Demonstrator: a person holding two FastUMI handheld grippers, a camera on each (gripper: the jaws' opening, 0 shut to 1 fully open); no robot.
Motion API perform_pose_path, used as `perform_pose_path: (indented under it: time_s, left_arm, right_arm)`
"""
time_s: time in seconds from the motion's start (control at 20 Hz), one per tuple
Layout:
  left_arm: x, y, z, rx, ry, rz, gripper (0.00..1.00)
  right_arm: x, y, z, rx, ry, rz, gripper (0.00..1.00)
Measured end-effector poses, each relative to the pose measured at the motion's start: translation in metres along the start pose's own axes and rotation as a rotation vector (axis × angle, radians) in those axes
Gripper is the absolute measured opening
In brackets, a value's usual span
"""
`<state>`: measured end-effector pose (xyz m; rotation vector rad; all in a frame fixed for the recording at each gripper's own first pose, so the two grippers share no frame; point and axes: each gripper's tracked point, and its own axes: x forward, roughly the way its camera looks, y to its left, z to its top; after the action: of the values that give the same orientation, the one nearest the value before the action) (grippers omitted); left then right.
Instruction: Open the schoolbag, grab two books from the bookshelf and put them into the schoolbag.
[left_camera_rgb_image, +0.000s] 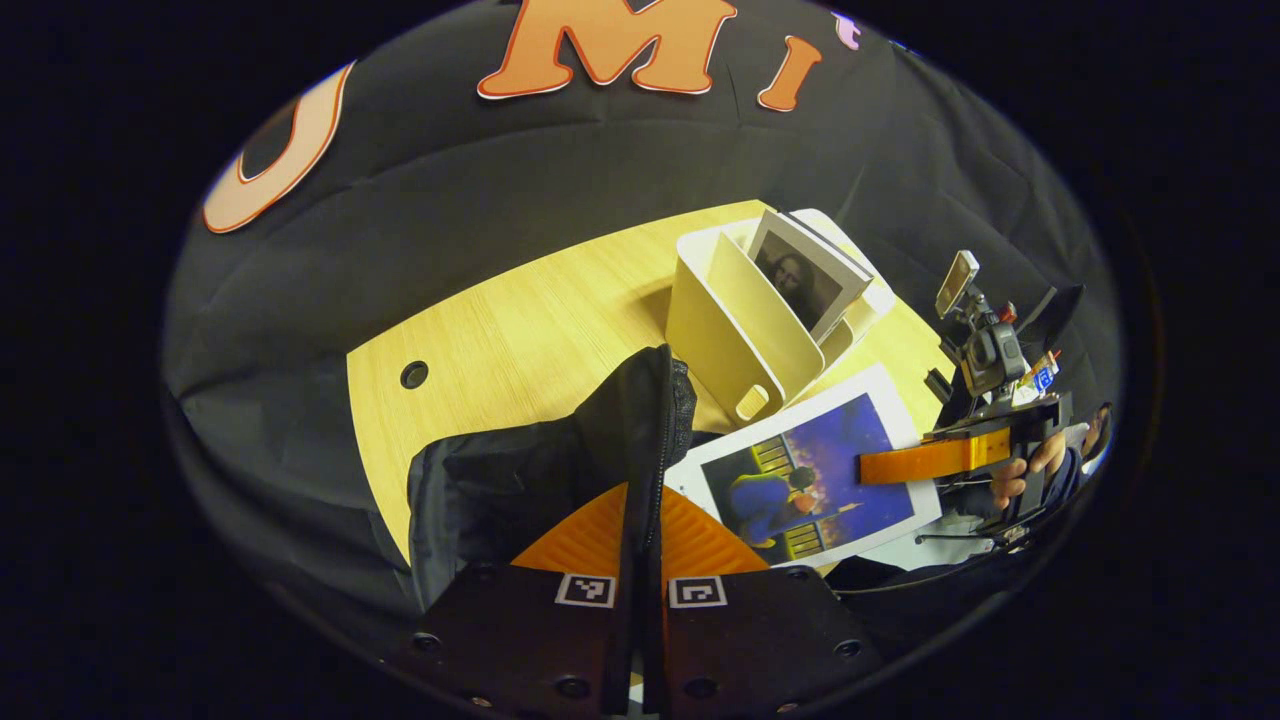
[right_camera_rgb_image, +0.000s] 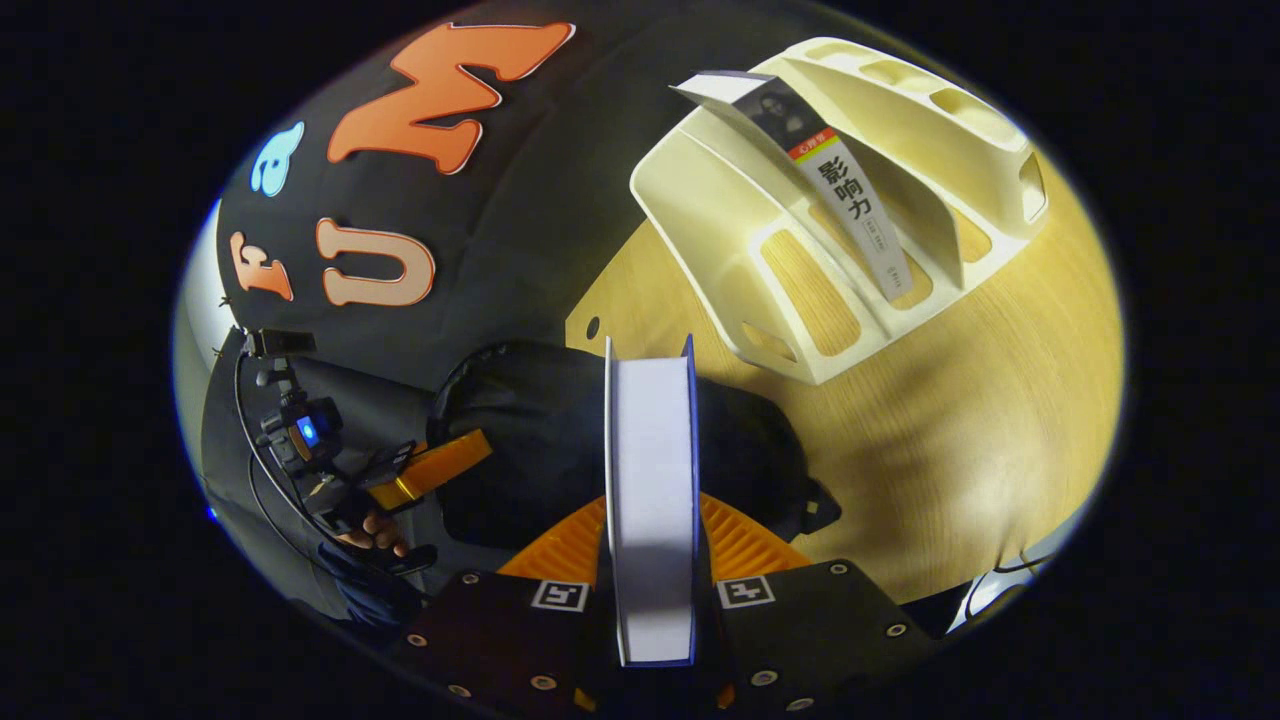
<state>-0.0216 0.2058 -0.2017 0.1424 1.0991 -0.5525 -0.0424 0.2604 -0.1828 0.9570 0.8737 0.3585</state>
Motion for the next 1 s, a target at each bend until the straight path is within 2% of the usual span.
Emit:
perform_pose_path:
  time_s: [0.25,0.5,0.8,1.0]
  left_arm:
    - [-0.004,-0.004,0.003,-0.008,-0.022,-0.009,0.06]
    - [-0.007,0.002,0.004,-0.010,-0.029,-0.005,0.05]
    - [-0.008,-0.001,0.005,-0.019,-0.034,-0.022,0.05]
    - [-0.009,-0.005,0.006,-0.015,-0.045,-0.029,0.05]
  right_arm:
    - [0.038,0.012,-0.009,0.026,-0.001,0.066,0.32]
    - [0.088,0.006,-0.020,-0.022,-0.022,0.055,0.32]
    - [0.119,0.023,-0.017,0.021,-0.057,0.119,0.32]
    - [0.140,0.028,-0.032,0.034,-0.011,0.113,0.34]
